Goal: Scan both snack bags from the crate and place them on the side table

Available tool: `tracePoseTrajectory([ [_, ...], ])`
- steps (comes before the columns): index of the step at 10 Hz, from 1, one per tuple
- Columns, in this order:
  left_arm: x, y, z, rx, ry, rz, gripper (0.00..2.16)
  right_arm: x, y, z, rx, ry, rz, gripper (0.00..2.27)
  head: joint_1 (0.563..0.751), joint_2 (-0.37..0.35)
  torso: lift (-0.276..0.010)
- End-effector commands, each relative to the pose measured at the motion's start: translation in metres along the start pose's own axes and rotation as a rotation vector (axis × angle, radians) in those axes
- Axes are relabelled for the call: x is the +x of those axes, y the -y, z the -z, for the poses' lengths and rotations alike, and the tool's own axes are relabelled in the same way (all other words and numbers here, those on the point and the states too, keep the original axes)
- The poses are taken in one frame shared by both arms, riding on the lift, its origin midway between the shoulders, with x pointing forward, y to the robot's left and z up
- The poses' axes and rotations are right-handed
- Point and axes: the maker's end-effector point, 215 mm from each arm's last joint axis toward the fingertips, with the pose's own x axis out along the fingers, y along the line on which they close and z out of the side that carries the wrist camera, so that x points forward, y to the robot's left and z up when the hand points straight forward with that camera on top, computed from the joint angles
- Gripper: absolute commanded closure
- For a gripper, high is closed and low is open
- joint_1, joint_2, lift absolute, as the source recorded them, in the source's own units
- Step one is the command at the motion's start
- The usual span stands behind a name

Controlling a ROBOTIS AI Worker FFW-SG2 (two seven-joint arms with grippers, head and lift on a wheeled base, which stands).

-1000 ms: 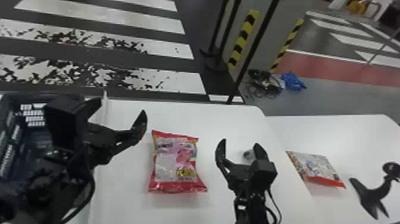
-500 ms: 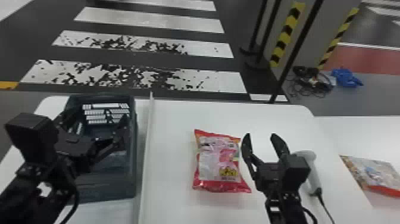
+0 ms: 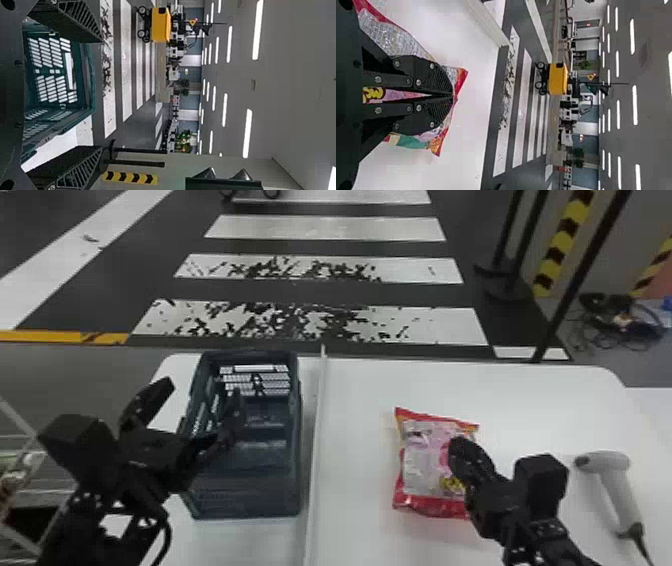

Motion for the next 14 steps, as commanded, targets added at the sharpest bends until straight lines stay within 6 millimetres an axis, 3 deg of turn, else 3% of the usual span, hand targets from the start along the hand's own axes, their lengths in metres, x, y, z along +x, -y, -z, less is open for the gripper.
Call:
tracePoseTrajectory([
  [1, -0.006, -0.003, 0.005, -0.006, -0.008, -0.004, 0.04, 0.004, -0.012, -0.002, 0.006, -0.004, -0.044, 2.25, 0.695, 0.068, -0.098],
  [4, -0.008, -0.002, 0.015, -0.013, -0.026, 0.003, 0.04, 0.021, -0.032, -0.005, 0.006, -0.006, -0.12, 2.25, 0.695, 0.107, -0.098],
  [7, -0.008, -0.004, 0.022, -0.022, -0.038, -0.002, 0.04, 0.045, -0.036, 0.034, 0.023, -0.098, -0.157, 2.25, 0.695, 0.124, -0.098],
  [10, -0.009, -0.006, 0.029, -0.024, -0.05, -0.005, 0.04, 0.053, -0.026, 0.061, 0.014, -0.154, -0.143, 2.25, 0.695, 0.125, -0.098],
  [14, -0.006, -0.004, 0.032, -0.031, -0.052, -0.001, 0.04, 0.044, -0.002, 0.069, 0.012, -0.171, -0.122, 2.25, 0.695, 0.102, -0.098],
])
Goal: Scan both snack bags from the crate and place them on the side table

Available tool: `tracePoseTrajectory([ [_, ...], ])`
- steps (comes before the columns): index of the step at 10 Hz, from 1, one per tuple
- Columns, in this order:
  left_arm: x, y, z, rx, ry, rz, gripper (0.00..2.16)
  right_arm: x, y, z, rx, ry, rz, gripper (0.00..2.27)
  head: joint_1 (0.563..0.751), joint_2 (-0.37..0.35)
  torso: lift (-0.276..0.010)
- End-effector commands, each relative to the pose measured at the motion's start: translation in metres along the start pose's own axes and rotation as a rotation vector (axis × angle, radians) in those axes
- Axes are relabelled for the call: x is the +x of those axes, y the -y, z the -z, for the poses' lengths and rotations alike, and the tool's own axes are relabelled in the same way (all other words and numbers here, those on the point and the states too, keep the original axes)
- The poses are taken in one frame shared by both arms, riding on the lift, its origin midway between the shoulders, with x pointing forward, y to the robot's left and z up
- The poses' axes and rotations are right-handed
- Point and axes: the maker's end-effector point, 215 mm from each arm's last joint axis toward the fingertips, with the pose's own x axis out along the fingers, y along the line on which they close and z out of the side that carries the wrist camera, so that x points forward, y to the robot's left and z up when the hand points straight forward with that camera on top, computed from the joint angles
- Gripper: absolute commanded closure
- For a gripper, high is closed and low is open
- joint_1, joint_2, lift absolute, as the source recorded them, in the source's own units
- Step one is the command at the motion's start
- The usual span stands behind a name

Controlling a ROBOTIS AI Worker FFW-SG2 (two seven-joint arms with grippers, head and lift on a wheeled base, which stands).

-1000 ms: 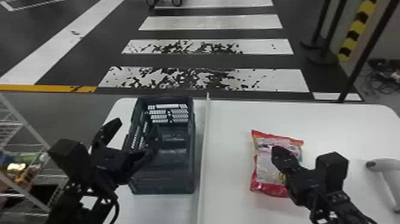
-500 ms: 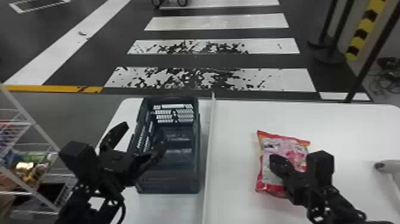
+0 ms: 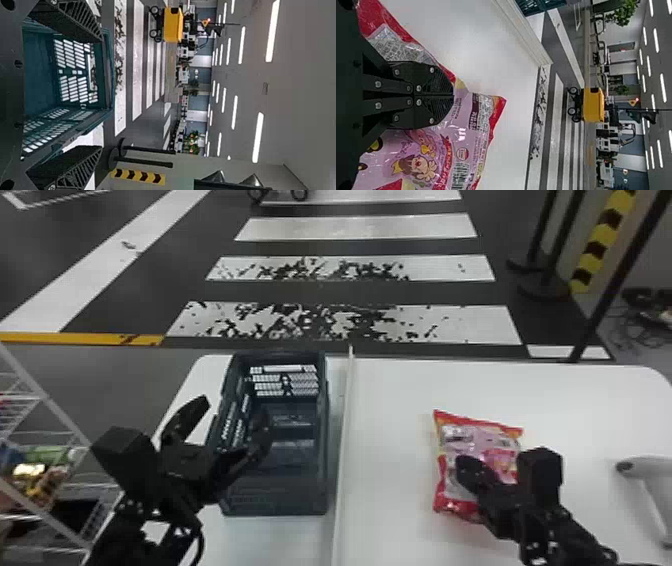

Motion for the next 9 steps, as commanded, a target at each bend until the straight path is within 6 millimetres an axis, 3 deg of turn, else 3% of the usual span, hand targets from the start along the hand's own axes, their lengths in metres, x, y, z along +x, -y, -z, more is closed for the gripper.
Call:
tracePoseTrajectory([
  [1, 0.0, 0.0, 0.001, -0.001, -0.002, 0.001, 0.04, -0.004, 0.011, 0.005, -0.006, -0.012, 0.009, 2.25, 0.695, 0.094, -0.098],
  [5, 0.001, -0.001, 0.003, -0.005, -0.004, -0.001, 0.04, -0.018, 0.053, 0.009, -0.017, -0.023, 0.042, 2.25, 0.695, 0.054, -0.098],
  [9, 0.001, -0.001, 0.004, -0.007, -0.006, 0.0, 0.04, -0.027, 0.077, 0.006, -0.031, -0.025, 0.03, 2.25, 0.695, 0.014, -0.098],
])
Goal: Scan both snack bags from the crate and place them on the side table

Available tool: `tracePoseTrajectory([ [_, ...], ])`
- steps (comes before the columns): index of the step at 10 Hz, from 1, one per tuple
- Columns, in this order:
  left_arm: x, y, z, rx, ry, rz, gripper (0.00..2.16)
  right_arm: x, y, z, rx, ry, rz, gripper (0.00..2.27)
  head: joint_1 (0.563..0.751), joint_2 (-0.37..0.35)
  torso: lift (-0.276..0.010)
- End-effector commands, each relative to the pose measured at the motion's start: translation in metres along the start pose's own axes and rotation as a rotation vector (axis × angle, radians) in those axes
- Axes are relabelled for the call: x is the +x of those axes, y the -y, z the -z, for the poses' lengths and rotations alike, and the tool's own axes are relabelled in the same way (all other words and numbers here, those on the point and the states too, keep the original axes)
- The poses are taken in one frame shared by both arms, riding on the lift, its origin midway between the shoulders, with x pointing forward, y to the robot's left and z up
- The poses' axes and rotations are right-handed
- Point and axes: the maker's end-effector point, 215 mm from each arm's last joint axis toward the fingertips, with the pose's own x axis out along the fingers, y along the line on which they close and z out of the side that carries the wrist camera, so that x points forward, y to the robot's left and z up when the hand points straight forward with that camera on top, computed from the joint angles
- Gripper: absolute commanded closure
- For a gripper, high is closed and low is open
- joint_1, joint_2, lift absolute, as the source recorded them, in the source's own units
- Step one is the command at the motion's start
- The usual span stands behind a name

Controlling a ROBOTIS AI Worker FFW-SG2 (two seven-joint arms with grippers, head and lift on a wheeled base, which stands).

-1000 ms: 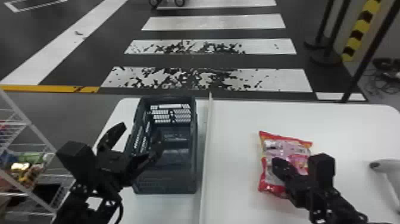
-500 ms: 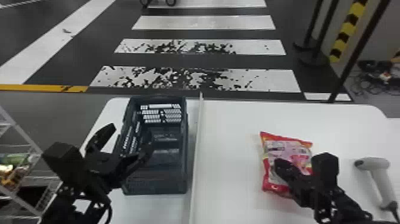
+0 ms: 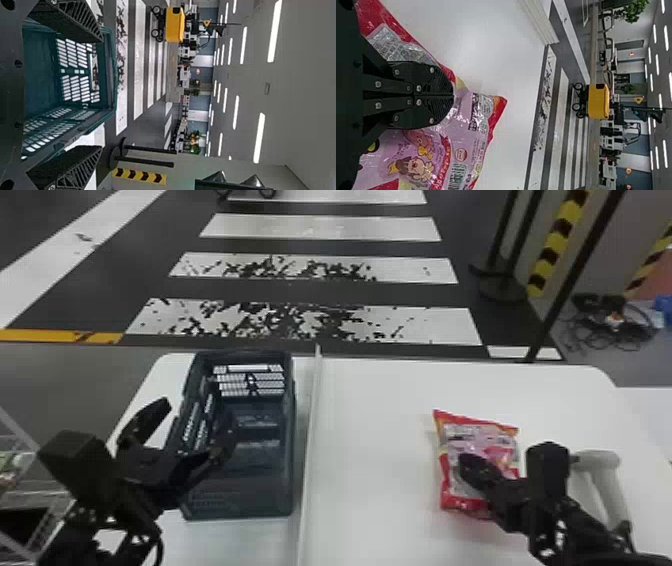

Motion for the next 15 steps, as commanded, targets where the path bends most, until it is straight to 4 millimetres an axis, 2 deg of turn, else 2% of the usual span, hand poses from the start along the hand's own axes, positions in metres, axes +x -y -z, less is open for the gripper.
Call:
tracePoseTrajectory([
  [1, 0.0, 0.0, 0.0, -0.001, 0.0, 0.0, 0.04, -0.002, 0.01, 0.001, -0.005, -0.005, 0.011, 2.25, 0.695, 0.007, -0.098],
  [4, 0.001, -0.001, 0.003, -0.003, -0.005, -0.002, 0.04, -0.006, 0.028, 0.015, -0.006, -0.031, 0.031, 2.25, 0.695, -0.014, -0.098],
  [6, 0.001, -0.001, 0.005, -0.003, -0.009, -0.004, 0.04, -0.008, 0.035, 0.014, 0.002, -0.02, 0.036, 2.25, 0.695, -0.033, -0.098],
  [8, 0.001, -0.001, 0.006, -0.004, -0.01, -0.005, 0.04, -0.015, 0.033, 0.007, 0.003, -0.008, 0.027, 2.25, 0.695, -0.04, -0.098],
  [10, 0.001, -0.001, 0.006, -0.004, -0.01, -0.005, 0.04, -0.025, 0.028, -0.022, 0.007, 0.038, 0.02, 2.25, 0.695, -0.037, -0.098],
  [12, 0.002, -0.002, 0.005, -0.003, -0.009, -0.004, 0.04, -0.037, 0.038, -0.039, 0.026, 0.073, 0.039, 2.25, 0.695, -0.033, -0.098],
  [15, 0.002, -0.003, 0.008, -0.005, -0.015, -0.005, 0.04, -0.044, 0.067, -0.028, 0.044, 0.059, 0.089, 2.25, 0.695, -0.058, -0.098],
])
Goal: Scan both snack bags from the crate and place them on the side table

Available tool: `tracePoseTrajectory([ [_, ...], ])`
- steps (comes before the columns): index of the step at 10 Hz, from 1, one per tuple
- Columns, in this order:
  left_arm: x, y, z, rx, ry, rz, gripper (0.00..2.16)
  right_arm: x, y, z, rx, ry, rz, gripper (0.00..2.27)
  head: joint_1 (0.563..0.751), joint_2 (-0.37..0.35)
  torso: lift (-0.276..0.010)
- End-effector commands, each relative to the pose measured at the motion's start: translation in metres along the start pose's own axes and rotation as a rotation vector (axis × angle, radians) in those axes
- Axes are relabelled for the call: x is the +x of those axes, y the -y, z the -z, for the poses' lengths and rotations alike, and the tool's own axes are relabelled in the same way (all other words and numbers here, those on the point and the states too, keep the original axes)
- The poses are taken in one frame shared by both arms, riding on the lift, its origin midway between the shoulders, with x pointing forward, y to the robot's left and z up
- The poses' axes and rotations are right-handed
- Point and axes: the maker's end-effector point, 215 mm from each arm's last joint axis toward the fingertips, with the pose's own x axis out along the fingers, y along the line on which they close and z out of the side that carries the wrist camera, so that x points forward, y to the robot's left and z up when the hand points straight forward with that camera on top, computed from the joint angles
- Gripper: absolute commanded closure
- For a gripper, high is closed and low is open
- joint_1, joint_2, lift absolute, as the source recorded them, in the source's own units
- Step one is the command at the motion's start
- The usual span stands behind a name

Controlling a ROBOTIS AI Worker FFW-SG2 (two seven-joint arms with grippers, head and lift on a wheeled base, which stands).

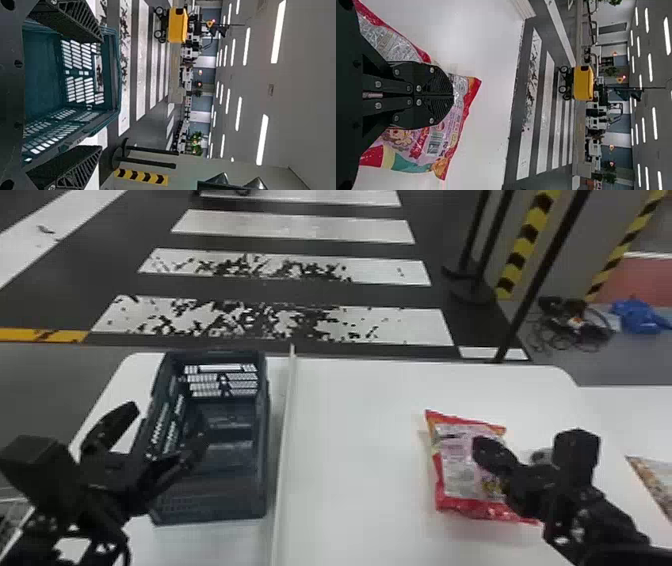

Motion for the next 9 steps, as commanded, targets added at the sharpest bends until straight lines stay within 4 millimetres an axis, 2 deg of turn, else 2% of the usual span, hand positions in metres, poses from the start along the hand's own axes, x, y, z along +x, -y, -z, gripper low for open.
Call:
tracePoseTrajectory([
  [1, 0.0, 0.001, 0.001, -0.002, -0.001, 0.002, 0.04, -0.001, 0.011, 0.007, 0.001, -0.007, 0.02, 2.25, 0.695, -0.066, -0.098],
  [3, 0.001, 0.003, 0.001, -0.002, 0.0, 0.005, 0.04, -0.004, 0.022, 0.015, 0.007, -0.019, 0.042, 2.25, 0.695, -0.088, -0.098],
  [7, 0.002, 0.005, -0.001, -0.003, 0.003, 0.01, 0.04, -0.004, 0.018, 0.045, 0.014, -0.065, 0.035, 2.25, 0.695, -0.108, -0.098],
  [9, 0.002, 0.005, 0.0, -0.005, 0.002, 0.01, 0.04, -0.003, 0.017, 0.051, -0.001, -0.062, 0.033, 2.25, 0.695, -0.108, -0.098],
])
